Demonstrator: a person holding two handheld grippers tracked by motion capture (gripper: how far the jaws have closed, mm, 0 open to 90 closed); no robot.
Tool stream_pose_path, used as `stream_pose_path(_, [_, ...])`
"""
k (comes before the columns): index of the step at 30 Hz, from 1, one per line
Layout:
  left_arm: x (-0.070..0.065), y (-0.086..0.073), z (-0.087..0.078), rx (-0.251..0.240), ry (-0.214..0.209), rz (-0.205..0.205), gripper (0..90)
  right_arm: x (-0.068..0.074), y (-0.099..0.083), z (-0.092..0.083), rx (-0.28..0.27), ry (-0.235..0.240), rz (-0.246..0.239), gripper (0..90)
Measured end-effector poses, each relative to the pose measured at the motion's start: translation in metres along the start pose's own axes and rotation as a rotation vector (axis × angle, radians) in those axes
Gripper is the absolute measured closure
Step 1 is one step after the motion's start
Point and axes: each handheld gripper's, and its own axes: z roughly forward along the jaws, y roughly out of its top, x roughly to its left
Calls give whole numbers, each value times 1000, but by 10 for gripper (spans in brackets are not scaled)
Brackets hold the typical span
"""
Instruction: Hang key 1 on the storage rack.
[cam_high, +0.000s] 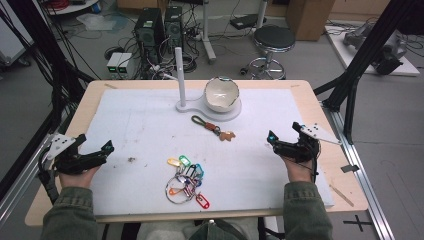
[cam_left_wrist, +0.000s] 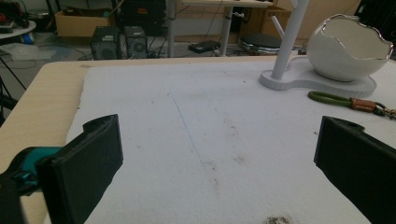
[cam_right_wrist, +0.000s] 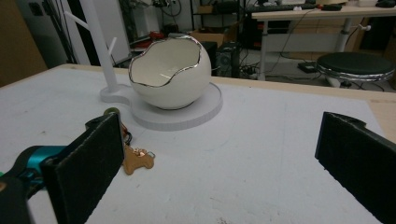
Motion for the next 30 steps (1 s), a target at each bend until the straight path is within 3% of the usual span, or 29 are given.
stream_pose_path(19, [0,-1,0,14,-4,0,17,1,1,3,20,7,-11,5])
stream_pose_path(25, [1,-1,0,15,-3,-3,17,4,2,6,40,8,-42,5])
stream_pose_path(30, [0,-1,-1,16,-3,1,17,5,1,8,62,15,-37,6])
